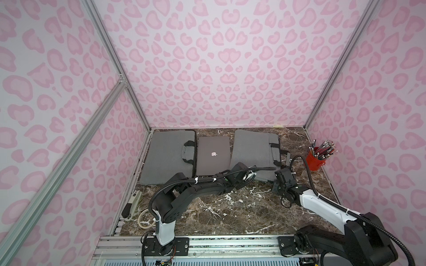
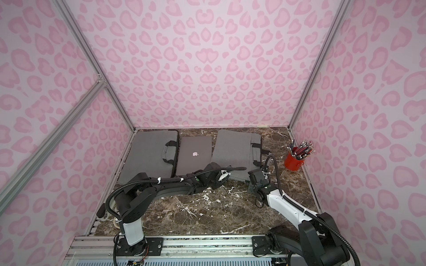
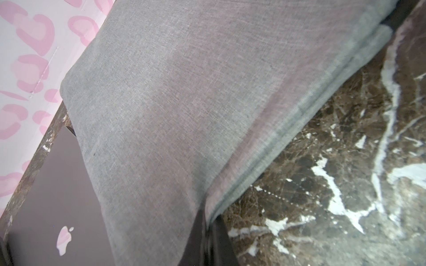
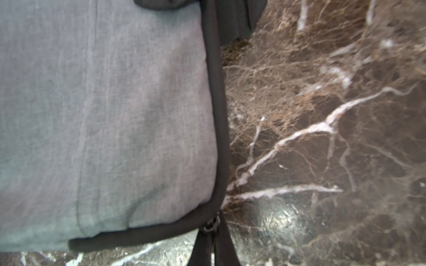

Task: Open the zippered laptop bag and take out the laptop
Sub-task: Unzip the zipper on the zippered laptop bag.

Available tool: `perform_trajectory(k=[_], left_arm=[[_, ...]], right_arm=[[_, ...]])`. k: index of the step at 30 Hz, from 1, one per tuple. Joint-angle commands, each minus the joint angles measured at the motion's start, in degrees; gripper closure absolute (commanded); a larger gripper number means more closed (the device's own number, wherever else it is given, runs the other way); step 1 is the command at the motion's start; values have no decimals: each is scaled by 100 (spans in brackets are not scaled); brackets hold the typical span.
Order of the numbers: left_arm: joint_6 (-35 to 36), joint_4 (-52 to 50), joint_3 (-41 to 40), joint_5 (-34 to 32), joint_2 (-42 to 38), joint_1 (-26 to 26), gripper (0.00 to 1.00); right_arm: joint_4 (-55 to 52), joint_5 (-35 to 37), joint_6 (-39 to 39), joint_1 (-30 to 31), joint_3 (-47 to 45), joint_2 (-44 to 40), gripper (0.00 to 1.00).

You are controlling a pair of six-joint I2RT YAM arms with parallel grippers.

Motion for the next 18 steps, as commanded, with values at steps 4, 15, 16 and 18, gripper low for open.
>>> perform_trajectory(k=[4,15,16,18], left_arm=[[142,508,-369,-364,-178,78,99],[750,1218,-1145,-58,-516,87,99],[777,1256,-1190,-45,-540,87,100],[825,1301,-1255,-21,-570,87,99]], right_arm=[[-333,421,-169,-287,68,-96,100],[92,181,-939,-1087,221,199,100],[101,240,-991,-1158,261,265,100],[126,218,-1075,-1314,344,363,100]])
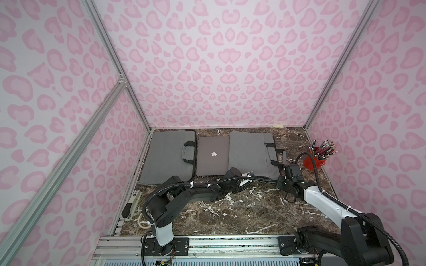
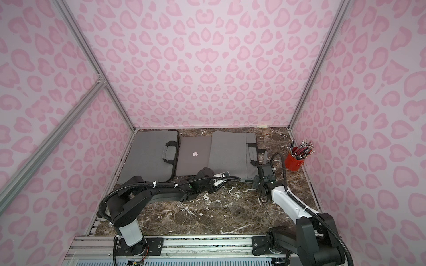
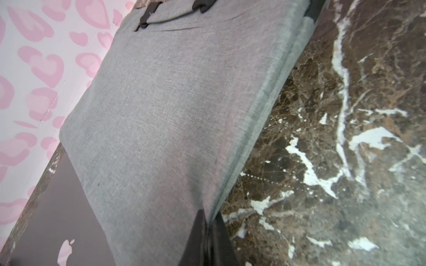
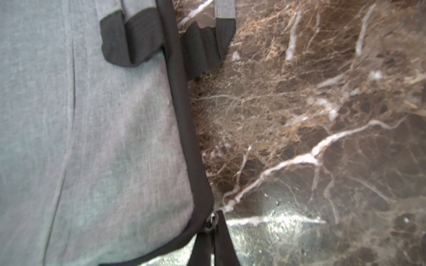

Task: Open the zippered laptop bag and take out the laptop
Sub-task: Unzip the zipper on the zippered laptop bag.

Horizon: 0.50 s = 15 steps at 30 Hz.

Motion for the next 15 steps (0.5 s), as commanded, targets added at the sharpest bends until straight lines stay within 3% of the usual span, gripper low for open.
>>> perform_trajectory(k=[1,5,11,12,15], left_arm=[[167,-78,-105,-495,-110,59,99],[104,-274,-54,-326,-144,59,97],[-106,-450,124,252,-266,-60,39],[-111,-442,146,337,-286,-116,33],[-105,-364,262,465,-225,-302,32]], right_arm=[[12,1004,-175,-234,83,126,100],[40,623,-224,-262,190,106,100],[-134,112,-290,-71,212,-88,100],[-183,54,-294,-27,212,-118,100],[-320,-55,-297,73,179,-219,100]])
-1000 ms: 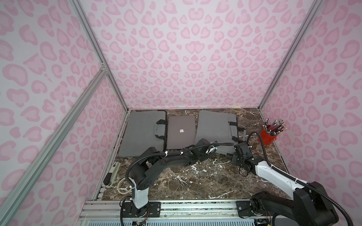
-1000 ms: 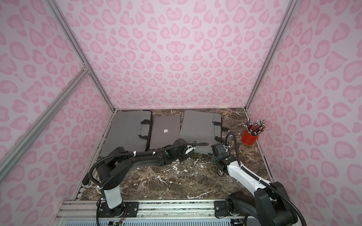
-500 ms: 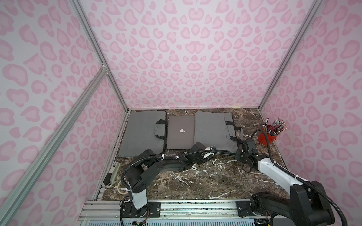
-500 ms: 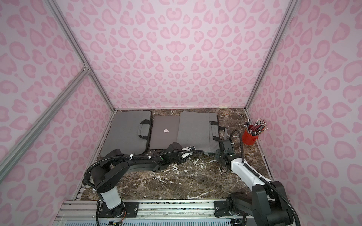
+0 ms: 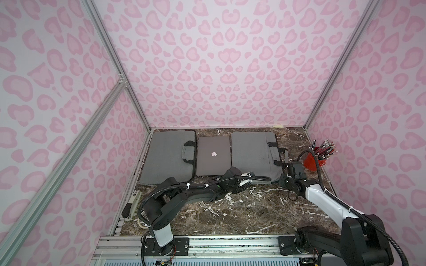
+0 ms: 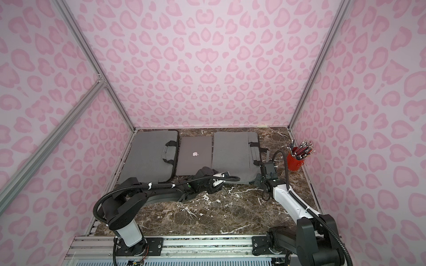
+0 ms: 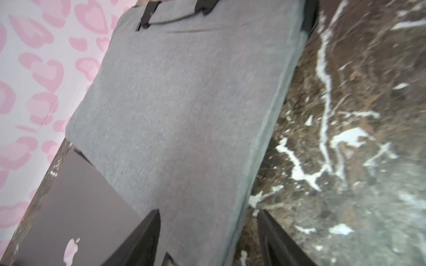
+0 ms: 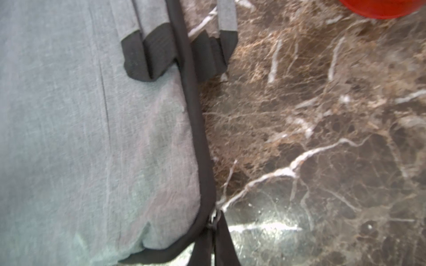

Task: Open the zippered laptop bag and take out the laptop
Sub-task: Unzip the zipper on the zippered laptop bag, then adjust the zippered laptop bag at the center of the board.

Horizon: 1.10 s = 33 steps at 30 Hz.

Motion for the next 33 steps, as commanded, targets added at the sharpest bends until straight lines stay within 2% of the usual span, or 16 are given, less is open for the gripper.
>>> perform_trajectory(k=[1,8,12,16,27,29,30,31,33], left_arm=[[-81,116,143,311,46,-174,32],[93,847,600,118,778,-673,32],[-471,1606,629,308,1039,-700,32],[-892,1919,719,320,1374,-696,33],[-647,1349,1197,-175,2098,-671,40],[-539,1228,1331,-370,2219,-673,48],[-479,1230,1341,-420,2233,-666,56],[-432,1231,1334,-481,2221,-666,68],[-353,1240,1285,-523,2135,-659,83]], right_arm=[[-113,-109,-45,104,-25,-106,100],[-420,-462,158,418,-9,-332,100],[-505,-828,253,535,-14,-484,100],[-501,-1050,301,574,-26,-631,100],[-407,-999,326,575,-16,-526,100],[-405,-995,335,575,-16,-531,100],[-414,-984,342,572,-16,-539,100],[-426,-959,334,571,-11,-547,100],[-478,-881,334,569,7,-558,100]])
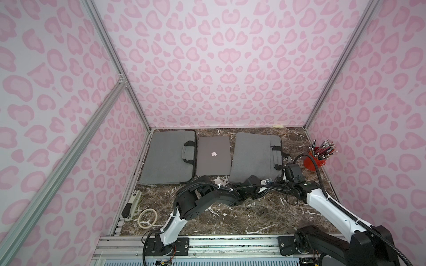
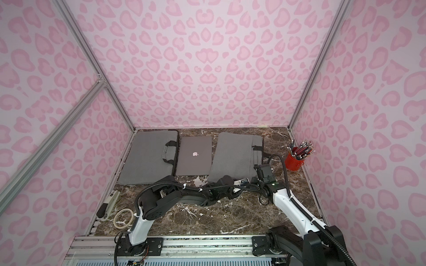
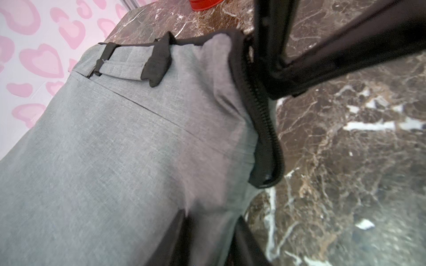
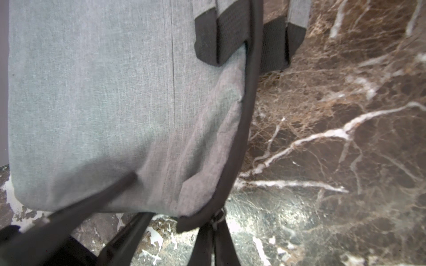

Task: Open the zippered laptop bag and take out the laptop
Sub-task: Adjust the zippered laptop bag at the center of the board.

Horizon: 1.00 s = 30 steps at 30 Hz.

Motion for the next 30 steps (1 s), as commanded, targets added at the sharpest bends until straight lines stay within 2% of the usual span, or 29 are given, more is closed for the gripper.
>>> perform_trajectory(k=[1,2,10,15,20,30], left_arm=[[202,-183,-34,-381,-101,36,93],[255,-200,-60,-413,-186,38,99],[750,-209,-187,-344,-941,165,99],[1010,-544,-279,120,-1398,469,99],[1322,-717,-700,318,-1773,581,99],[1583,-304,-1566,61,-1933,644,98]], right_arm=[[99,-170,12,26,26,-7,100],[71,-119,13,26,38,-9,100],[-80,93,73,5,175,-248,100],[-54,-194,-43,7,204,-429,100],[127,-674,-259,5,151,-485,100],[261,-845,-756,75,194,242,100]])
